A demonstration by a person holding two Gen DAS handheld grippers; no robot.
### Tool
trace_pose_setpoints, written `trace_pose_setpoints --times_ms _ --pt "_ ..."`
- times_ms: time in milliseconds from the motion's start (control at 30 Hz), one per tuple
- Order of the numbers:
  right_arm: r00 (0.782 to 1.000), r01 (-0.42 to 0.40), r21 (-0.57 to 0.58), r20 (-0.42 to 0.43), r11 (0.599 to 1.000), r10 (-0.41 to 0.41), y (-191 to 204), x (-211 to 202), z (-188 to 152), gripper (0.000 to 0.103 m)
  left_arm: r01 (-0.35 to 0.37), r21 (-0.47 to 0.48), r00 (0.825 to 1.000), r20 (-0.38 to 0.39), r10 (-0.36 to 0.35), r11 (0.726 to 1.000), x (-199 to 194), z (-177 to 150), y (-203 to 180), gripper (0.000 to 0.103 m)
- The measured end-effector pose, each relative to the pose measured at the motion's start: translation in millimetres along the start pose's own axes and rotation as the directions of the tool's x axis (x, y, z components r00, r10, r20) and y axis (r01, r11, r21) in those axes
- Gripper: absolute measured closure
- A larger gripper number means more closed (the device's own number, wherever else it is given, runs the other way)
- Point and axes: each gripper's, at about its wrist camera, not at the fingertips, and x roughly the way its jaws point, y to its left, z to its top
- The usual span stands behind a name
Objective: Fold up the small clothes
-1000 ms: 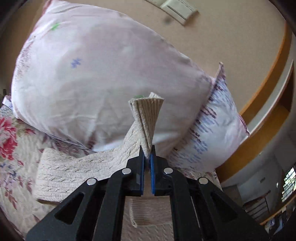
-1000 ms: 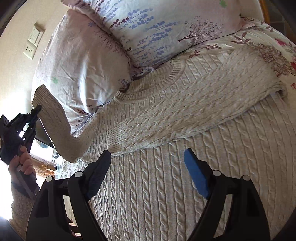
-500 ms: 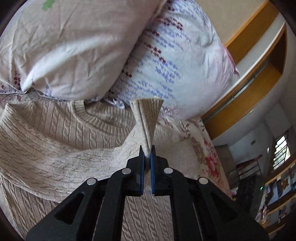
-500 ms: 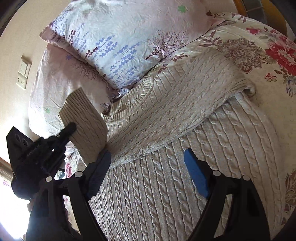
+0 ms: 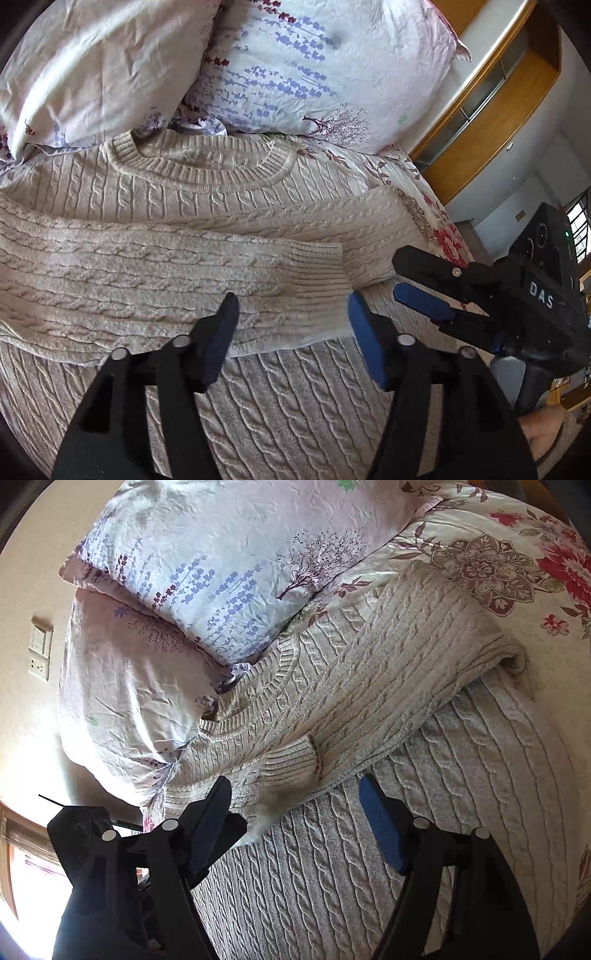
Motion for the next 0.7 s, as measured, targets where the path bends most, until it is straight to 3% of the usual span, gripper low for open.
trace_pose_setpoints --times_ms 167,300,500,700 --pt "0.999 0.033 -0.055 -0.020 0.998 -0.034 7.2 8.0 11.6 0.053 -0.045 0.025 0.999 0.011 0.044 0.999 -23.7 -8.2 10.3 0.021" --pt "0.994 0.081 -0.125 -0.059 0.989 -0.089 16.1 25.9 17.1 0.055 -0.155 0.052 0.988 0.025 0.153 0.987 -49.2 -30.8 26.2 0.016" --pt "0.981 0.143 -0.201 -0.102 0.969 -0.166 17.7 51.2 13.0 0.057 -0.349 0.031 0.937 0.035 0.348 0.937 -79.7 -66.9 50.7 0.007" --pt "0.981 0.113 -0.260 -0.123 0.959 -0.149 26.6 54.0 2.0 0.073 -0.433 -0.054 0.901 0.018 0.434 0.900 -94.8 -85.2 70.6 0.002"
